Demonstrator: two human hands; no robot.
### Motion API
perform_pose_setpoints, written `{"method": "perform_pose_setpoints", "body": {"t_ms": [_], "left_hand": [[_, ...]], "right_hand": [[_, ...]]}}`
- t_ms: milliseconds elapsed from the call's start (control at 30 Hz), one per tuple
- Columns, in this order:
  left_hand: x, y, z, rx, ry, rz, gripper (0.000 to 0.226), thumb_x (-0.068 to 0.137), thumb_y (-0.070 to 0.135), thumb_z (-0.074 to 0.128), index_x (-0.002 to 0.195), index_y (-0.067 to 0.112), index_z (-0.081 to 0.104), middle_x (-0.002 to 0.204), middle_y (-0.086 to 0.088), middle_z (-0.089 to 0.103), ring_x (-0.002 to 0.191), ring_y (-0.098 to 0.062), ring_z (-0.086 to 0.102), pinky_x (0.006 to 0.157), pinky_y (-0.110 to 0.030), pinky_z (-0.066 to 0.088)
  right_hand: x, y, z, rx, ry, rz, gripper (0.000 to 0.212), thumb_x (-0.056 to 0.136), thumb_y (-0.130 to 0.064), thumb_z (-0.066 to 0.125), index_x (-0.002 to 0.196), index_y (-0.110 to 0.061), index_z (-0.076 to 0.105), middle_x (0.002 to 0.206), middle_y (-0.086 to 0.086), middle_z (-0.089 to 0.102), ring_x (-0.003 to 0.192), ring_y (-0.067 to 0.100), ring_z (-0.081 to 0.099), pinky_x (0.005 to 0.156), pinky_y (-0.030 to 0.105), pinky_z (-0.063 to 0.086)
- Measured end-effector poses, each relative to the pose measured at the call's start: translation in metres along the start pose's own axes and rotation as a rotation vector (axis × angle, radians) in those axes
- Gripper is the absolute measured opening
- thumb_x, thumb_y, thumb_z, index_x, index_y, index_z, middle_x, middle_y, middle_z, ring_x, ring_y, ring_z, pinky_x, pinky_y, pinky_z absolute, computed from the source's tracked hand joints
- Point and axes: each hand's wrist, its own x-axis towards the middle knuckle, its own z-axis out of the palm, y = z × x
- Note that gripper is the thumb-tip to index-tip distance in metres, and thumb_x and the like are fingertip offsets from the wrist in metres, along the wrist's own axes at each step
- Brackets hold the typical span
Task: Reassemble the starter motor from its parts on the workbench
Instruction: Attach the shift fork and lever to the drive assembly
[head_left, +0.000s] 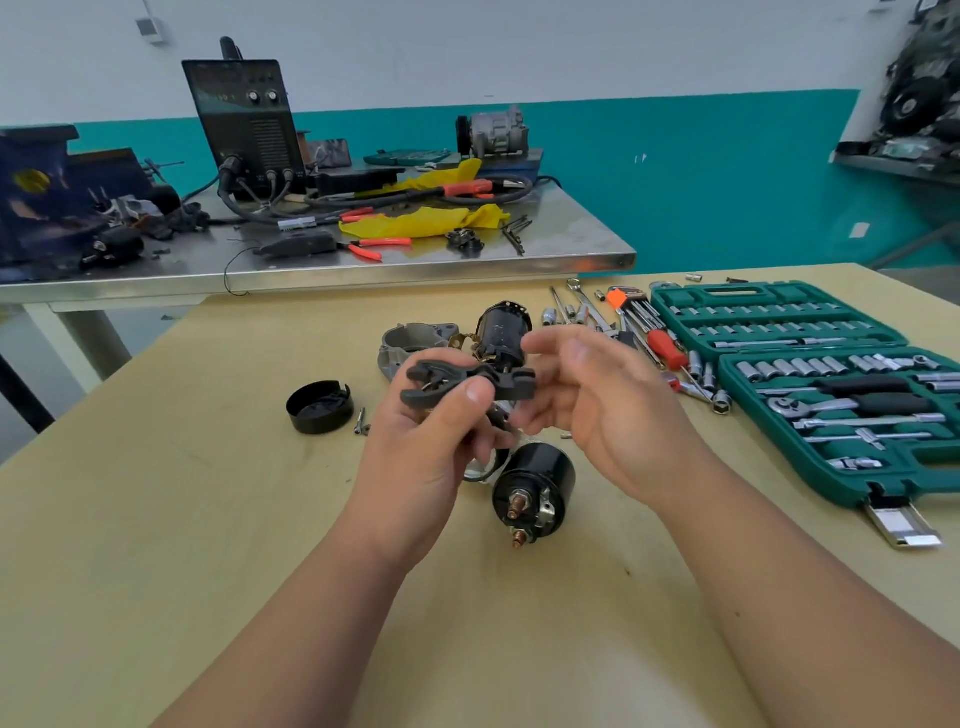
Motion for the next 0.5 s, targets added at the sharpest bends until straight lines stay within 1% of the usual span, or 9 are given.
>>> {"method": "perform_pose_setpoints", "body": {"t_ms": [33,67,100,133,167,233,300,400,500], "left_hand": [[0.0,0.001,0.002,-0.063,0.007,-0.012,0.023,0.069,0.031,0.07,0.089,0.024,0.063,0.059,0.003,0.054,0.052,-0.014,0.049,0.063,-0.031,0.052],[-0.001,0.002,0.003,-0.12,0.008,-0.019,0.019,0.068,0.03,0.069,0.086,0.026,0.066,0.059,0.002,0.052,0.053,-0.014,0.049,0.062,-0.029,0.052],[-0.001,0.004,0.004,-0.161,0.001,-0.023,0.016,0.067,0.029,0.069,0.083,0.027,0.067,0.061,0.001,0.052,0.056,-0.014,0.05,0.061,-0.028,0.051],[-0.002,0.005,0.006,-0.186,-0.016,-0.03,0.017,0.067,0.03,0.068,0.084,0.027,0.067,0.064,-0.001,0.054,0.06,-0.015,0.053,0.063,-0.027,0.051],[-0.002,0.006,0.005,-0.196,-0.042,-0.038,0.02,0.067,0.03,0.066,0.087,0.025,0.064,0.07,-0.002,0.059,0.067,-0.017,0.056,0.067,-0.029,0.051],[-0.004,0.007,0.004,-0.172,-0.101,-0.05,0.027,0.068,0.03,0.065,0.094,0.024,0.061,0.084,-0.002,0.065,0.079,-0.019,0.06,0.074,-0.031,0.052],[-0.005,0.008,0.004,-0.127,-0.15,-0.042,0.027,0.07,0.029,0.064,0.097,0.028,0.064,0.093,0.002,0.068,0.088,-0.017,0.063,0.077,-0.029,0.053],[-0.006,0.008,0.007,-0.07,-0.151,-0.03,0.027,0.07,0.029,0.067,0.097,0.034,0.067,0.1,0.001,0.069,0.099,-0.018,0.065,0.083,-0.03,0.053],[-0.006,0.005,0.01,-0.095,-0.137,-0.058,0.03,0.07,0.03,0.068,0.1,0.035,0.068,0.101,0.0,0.07,0.1,-0.017,0.065,0.084,-0.029,0.053]], "right_hand": [[0.001,0.0,0.0,-0.011,0.05,0.016,0.019,0.095,-0.021,0.047,0.097,-0.011,0.063,0.072,0.005,0.068,0.066,0.024,0.066,0.063,0.034,0.053],[0.0,0.0,0.001,-0.105,0.074,0.031,0.02,0.098,-0.015,0.044,0.093,-0.011,0.063,0.069,0.002,0.067,0.065,0.021,0.064,0.063,0.033,0.052],[-0.001,0.001,0.004,-0.252,0.062,0.032,0.018,0.097,-0.014,0.047,0.089,-0.013,0.064,0.069,-0.001,0.067,0.065,0.017,0.064,0.064,0.031,0.051],[-0.004,0.003,0.007,-0.41,0.027,0.021,0.01,0.093,-0.02,0.055,0.088,-0.018,0.064,0.073,-0.004,0.068,0.068,0.012,0.064,0.065,0.028,0.051],[-0.007,0.005,0.013,-0.548,-0.009,0.008,0.01,0.085,-0.032,0.062,0.091,-0.024,0.063,0.081,-0.007,0.068,0.073,0.008,0.064,0.068,0.026,0.052],[-0.01,0.01,0.023,-0.736,-0.004,-0.07,0.03,0.074,-0.05,0.065,0.099,-0.034,0.059,0.103,-0.015,0.056,0.092,0.001,0.059,0.079,0.02,0.049],[-0.009,0.013,0.031,-0.75,0.022,-0.164,0.032,0.077,-0.049,0.069,0.105,-0.039,0.058,0.115,-0.017,0.044,0.108,-0.003,0.053,0.091,0.017,0.044],[-0.011,0.016,0.036,-0.712,0.055,-0.204,0.03,0.08,-0.037,0.072,0.105,-0.048,0.059,0.116,-0.022,0.044,0.109,-0.004,0.052,0.09,0.016,0.044],[-0.012,0.019,0.04,-0.669,0.165,-0.245,0.044,0.072,-0.046,0.066,0.113,-0.03,0.058,0.107,-0.03,0.053,0.102,-0.007,0.056,0.079,0.007,0.044]]}}
